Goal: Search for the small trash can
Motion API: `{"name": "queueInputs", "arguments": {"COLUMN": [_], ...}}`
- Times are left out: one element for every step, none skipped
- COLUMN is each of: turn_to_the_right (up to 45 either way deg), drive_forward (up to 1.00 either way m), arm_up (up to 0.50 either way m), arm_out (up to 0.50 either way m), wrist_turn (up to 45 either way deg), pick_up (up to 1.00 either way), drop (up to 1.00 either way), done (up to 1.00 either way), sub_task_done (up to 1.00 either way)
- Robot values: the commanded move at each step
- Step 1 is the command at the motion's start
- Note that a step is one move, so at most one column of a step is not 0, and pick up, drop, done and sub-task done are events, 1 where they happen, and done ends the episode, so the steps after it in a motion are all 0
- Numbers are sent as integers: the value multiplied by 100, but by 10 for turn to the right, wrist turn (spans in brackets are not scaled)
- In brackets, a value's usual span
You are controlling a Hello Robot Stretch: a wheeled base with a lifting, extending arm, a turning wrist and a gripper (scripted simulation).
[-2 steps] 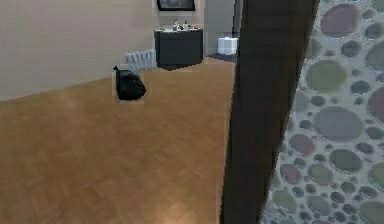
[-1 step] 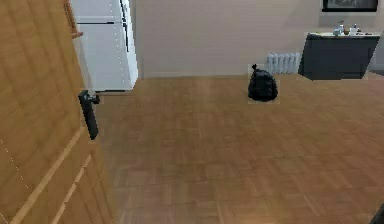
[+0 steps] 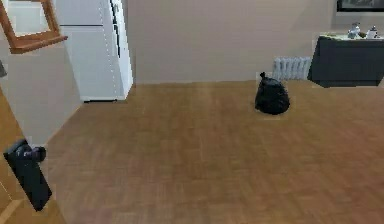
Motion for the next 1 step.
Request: {"name": "queueInputs", "arguments": {"turn_to_the_right": [450], "drive_forward": [0], "arm_up": [0], "arm_out": [0], "wrist_turn": [0], "pick_up": [0], "drop": [0], "done": [0], "sub_task_done": [0]}}
